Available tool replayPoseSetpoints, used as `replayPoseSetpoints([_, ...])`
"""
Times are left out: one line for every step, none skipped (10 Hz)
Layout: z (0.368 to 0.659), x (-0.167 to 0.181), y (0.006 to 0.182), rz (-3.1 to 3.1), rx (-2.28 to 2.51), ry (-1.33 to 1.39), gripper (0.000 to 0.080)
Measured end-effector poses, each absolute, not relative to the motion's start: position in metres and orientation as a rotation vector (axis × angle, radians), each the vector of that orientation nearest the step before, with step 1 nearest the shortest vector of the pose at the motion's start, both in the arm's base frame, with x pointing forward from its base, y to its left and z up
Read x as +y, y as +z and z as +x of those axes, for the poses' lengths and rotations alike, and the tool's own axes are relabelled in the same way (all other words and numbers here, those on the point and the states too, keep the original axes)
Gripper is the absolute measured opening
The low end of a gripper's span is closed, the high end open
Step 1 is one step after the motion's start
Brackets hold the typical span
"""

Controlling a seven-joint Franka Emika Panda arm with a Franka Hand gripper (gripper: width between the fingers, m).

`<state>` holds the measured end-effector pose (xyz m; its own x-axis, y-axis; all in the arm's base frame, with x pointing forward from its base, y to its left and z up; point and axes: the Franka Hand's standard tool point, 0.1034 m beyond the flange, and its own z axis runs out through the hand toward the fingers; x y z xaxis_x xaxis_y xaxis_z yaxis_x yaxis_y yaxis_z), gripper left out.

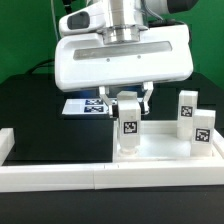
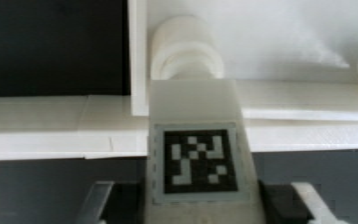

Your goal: Assemble square table

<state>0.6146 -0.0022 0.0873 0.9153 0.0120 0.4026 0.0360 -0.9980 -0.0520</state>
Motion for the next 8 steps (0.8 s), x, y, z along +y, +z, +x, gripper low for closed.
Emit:
replayPoseSetpoints([0.6143, -0.0015, 0.0865, -3.017, -0.039, -0.632, 0.0290])
replayPoseSetpoints([0.6141, -0.0004, 0.0847, -3.018, -0.038, -0.637, 0.0290])
replayPoseSetpoints([0.6147, 0.0003, 0.0842, -3.020, -0.040, -0.660, 0.0290])
replayPoseSetpoints([0.6150, -0.0002, 0.0842, -3.022, -0.039, -0.671, 0.0290])
replayPoseSetpoints([0.6151, -0.0003, 0.0843, -3.022, -0.038, -0.671, 0.0366])
replayPoseSetpoints([0.6151, -0.0004, 0.0843, -3.022, -0.038, -0.671, 0.0366])
replayPoseSetpoints([0.6151, -0.0004, 0.0842, -3.022, -0.038, -0.671, 0.0512])
replayPoseSetpoints([0.6151, -0.0005, 0.0842, -3.022, -0.038, -0.671, 0.0619])
